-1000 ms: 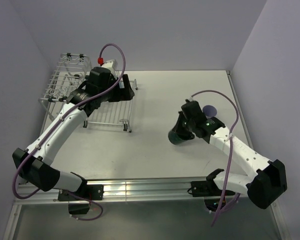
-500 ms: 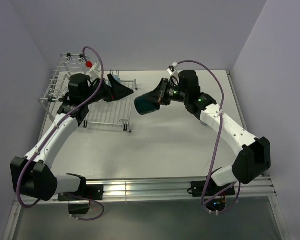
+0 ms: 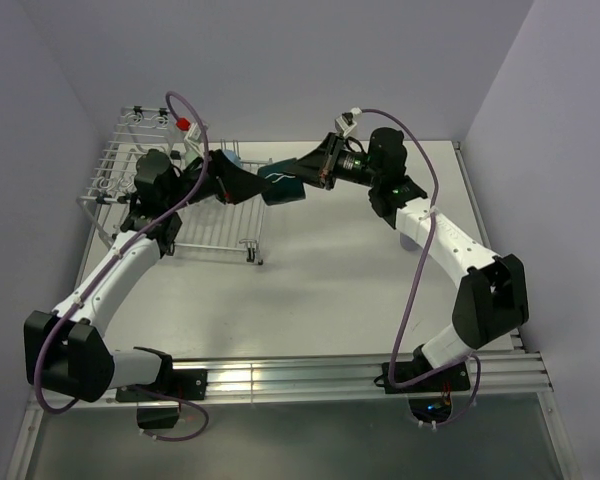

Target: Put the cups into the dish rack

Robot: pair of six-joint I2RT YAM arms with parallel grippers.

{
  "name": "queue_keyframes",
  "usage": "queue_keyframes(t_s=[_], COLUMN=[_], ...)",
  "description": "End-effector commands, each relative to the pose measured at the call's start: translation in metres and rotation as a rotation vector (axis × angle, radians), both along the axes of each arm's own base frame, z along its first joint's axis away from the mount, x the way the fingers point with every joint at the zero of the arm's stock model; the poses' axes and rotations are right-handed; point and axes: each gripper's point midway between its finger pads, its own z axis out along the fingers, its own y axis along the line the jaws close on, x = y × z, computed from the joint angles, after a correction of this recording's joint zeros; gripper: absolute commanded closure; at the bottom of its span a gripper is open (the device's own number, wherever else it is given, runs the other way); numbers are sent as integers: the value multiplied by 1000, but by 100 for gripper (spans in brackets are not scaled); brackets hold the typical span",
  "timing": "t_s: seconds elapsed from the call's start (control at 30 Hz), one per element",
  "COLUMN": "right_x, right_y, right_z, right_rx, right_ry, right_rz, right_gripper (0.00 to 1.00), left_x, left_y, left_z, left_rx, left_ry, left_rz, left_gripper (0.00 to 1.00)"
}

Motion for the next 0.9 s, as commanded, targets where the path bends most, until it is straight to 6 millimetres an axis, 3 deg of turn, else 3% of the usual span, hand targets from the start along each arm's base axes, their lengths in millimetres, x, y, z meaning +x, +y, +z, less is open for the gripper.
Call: queue_keyframes(t_s=[0.0,0.23,0.57,0.87], right_x=[-21,-28,-39,-47], right_y=[0,-3,-4,-3], right_z=[68,83,83,78], right_rx=[160,180,225,291], right_ry=[-140,-186,-109,-32], right_rz=[97,102,171,270], right_gripper=[100,100,100,100], left_x=[-5,-5,11,15], left_y=[-12,-19,4,9], left_z=[16,11,14,19], left_rx=[42,40,161,175], left_ry=[-110,-90,-201,-295], left_rz=[3,-3,179,212], left_gripper=[1,1,1,1])
